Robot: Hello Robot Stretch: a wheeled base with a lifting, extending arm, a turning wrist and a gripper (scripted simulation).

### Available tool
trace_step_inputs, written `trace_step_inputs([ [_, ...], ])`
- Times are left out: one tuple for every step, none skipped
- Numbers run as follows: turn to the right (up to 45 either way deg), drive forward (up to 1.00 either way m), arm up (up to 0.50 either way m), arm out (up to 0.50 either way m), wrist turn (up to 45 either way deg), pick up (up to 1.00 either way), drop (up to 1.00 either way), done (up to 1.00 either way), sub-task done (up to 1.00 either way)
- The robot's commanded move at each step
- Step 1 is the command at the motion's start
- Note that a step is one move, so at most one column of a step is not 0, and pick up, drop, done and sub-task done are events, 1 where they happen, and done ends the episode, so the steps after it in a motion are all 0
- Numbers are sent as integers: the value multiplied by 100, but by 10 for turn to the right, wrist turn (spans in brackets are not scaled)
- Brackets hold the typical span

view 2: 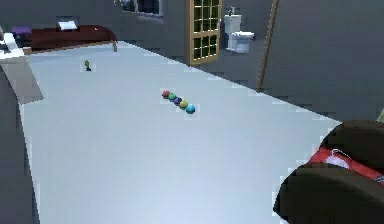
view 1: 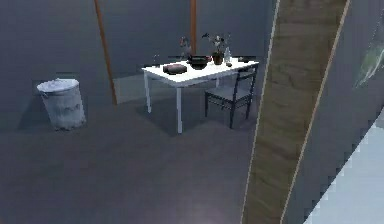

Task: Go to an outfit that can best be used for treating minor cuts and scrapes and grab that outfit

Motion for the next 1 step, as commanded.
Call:
trace_step_inputs([
  [-120, 0, 0, 0, 0, 0, 0, 0, 0],
])
